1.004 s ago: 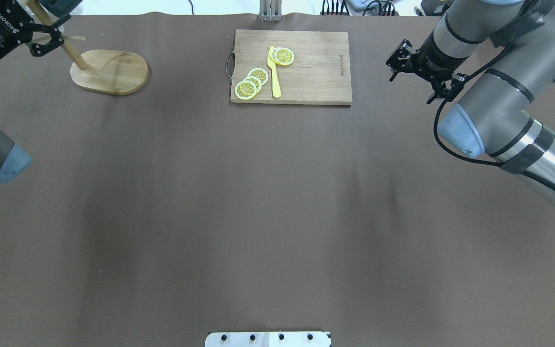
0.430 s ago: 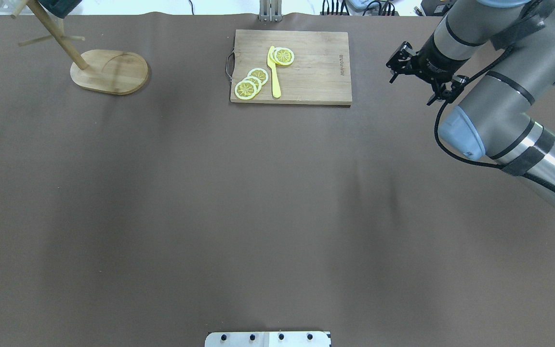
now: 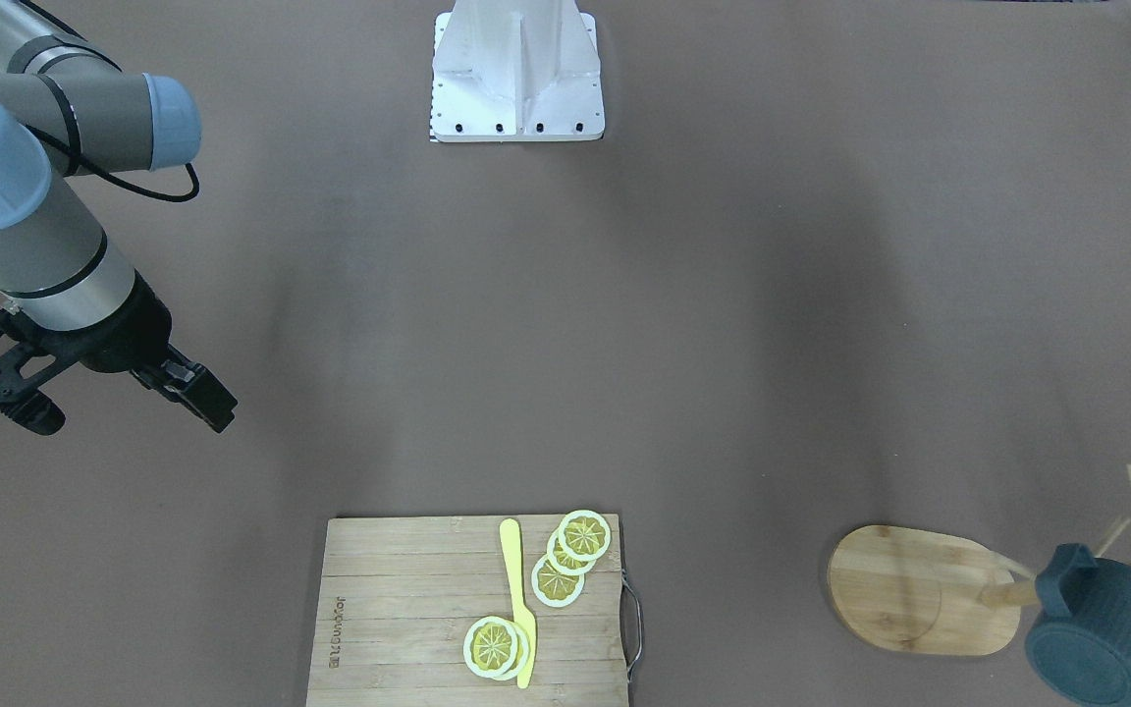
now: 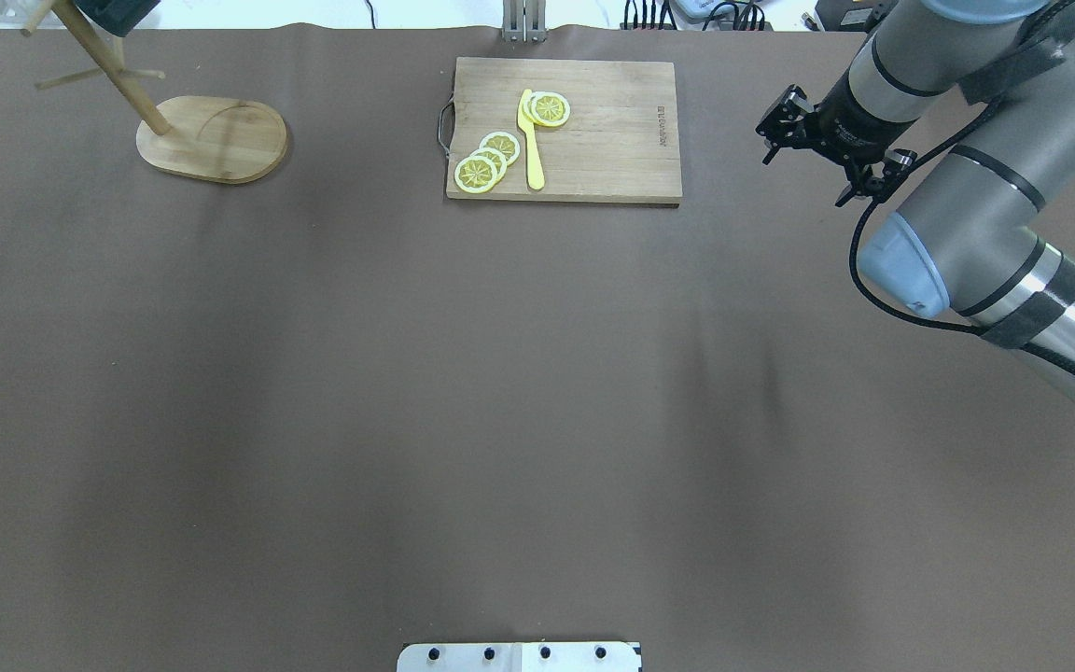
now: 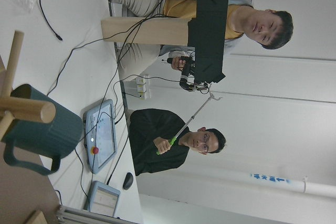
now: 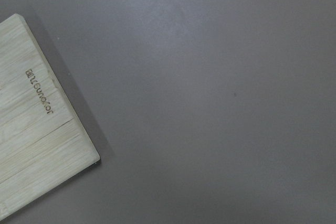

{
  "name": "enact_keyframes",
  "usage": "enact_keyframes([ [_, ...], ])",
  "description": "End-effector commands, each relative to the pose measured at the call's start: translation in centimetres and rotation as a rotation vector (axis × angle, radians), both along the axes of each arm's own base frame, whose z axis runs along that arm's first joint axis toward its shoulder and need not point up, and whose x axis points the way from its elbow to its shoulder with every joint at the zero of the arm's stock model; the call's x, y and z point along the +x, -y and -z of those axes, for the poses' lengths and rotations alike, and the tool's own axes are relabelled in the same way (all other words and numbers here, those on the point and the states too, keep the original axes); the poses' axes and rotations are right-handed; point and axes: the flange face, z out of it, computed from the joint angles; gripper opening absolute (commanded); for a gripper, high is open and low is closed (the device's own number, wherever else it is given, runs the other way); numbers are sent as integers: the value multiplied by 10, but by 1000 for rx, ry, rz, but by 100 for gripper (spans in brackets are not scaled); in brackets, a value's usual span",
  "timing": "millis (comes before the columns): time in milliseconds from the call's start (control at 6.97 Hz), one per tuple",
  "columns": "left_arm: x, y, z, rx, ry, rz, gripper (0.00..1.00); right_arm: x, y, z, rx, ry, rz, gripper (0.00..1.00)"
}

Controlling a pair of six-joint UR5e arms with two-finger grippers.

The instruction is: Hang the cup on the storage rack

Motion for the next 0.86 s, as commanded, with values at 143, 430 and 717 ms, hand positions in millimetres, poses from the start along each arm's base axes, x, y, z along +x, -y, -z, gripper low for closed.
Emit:
enact_keyframes([
  [143, -65, -12, -34, 41, 343, 129, 99, 11, 2, -18, 28, -38, 11, 100],
  [430, -114, -31, -52, 83, 682, 225, 99, 28, 5, -39, 58, -67, 48, 100],
  [717, -125, -26, -55, 44, 1093, 270, 99, 45, 13, -58, 91, -100, 89, 100],
])
